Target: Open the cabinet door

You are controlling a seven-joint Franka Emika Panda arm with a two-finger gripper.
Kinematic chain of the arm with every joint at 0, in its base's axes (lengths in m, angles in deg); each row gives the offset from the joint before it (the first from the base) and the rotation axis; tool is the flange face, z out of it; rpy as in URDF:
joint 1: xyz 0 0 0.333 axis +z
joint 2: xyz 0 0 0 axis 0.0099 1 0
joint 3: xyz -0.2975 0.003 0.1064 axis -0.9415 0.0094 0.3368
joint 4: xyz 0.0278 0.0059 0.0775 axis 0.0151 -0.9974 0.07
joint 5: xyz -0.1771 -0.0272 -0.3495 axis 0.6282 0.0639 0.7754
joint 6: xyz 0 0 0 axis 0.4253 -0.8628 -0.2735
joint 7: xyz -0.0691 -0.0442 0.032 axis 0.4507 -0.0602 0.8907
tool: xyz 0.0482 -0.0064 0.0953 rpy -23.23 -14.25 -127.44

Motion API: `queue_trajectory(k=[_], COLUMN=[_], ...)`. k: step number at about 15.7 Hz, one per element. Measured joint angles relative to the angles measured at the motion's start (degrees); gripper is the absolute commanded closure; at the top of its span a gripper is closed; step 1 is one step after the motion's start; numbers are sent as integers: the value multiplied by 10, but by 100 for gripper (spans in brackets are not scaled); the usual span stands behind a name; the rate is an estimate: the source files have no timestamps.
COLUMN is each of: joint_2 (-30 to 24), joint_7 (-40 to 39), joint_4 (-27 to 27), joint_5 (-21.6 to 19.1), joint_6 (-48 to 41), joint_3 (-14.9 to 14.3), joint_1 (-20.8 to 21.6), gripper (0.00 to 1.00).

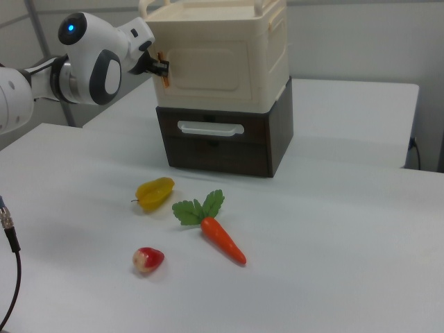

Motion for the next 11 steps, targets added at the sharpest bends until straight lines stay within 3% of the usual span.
queue_trajectory(k=[6, 11], joint_2=[-21, -56], joint_7=[13, 14], joint_4=[-27, -40], joint_5=[0, 0], joint_6=[-3, -86], joint_3=[0, -1], joint_1=[1, 1], gripper=[100, 100])
